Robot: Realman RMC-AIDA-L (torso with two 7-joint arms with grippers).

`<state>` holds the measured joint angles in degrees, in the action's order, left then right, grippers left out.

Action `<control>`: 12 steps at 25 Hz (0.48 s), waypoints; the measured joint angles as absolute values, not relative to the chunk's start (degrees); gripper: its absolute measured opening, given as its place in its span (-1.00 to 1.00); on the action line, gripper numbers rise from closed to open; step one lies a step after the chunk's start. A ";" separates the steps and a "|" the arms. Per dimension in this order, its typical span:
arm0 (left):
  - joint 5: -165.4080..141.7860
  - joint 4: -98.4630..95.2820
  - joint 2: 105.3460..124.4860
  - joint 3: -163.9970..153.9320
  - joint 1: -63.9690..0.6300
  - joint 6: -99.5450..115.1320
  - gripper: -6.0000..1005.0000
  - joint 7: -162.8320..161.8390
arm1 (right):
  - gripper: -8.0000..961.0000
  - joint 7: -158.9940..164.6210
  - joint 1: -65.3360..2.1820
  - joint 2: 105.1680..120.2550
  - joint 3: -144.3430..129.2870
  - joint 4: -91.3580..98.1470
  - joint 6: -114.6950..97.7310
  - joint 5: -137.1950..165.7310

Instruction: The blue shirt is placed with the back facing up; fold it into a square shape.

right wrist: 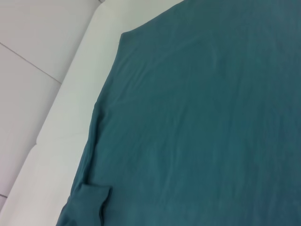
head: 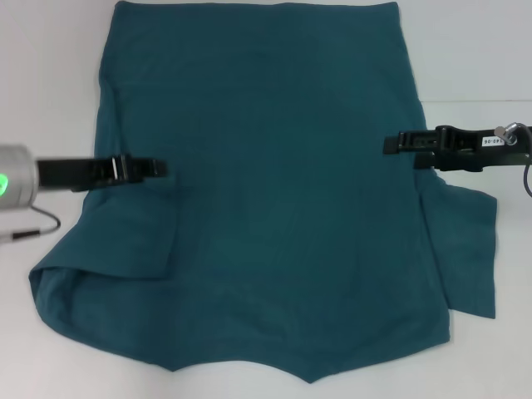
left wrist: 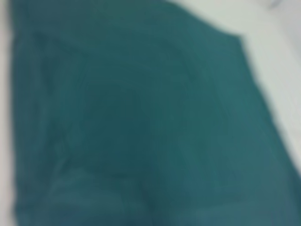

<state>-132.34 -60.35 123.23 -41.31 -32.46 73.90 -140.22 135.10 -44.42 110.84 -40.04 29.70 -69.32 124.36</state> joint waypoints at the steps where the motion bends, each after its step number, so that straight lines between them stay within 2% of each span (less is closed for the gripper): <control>1: -125.30 -59.51 123.43 -40.47 -30.25 75.93 -0.02 -131.30 | 0.84 135.07 -44.39 110.77 -40.11 29.75 -69.47 124.36; 5: -110.19 -56.36 123.64 -40.38 -24.90 79.94 0.04 -106.94 | 0.84 134.77 -44.11 110.42 -40.13 30.00 -70.38 124.39; 8: -109.00 -56.16 123.70 -40.48 -23.17 80.82 0.09 -100.73 | 0.84 134.68 -43.79 110.17 -40.07 30.25 -70.68 124.39; 12: -109.77 -55.83 123.44 -40.32 -21.73 86.23 0.38 -97.54 | 0.83 134.57 -42.96 109.83 -40.34 31.19 -69.73 124.87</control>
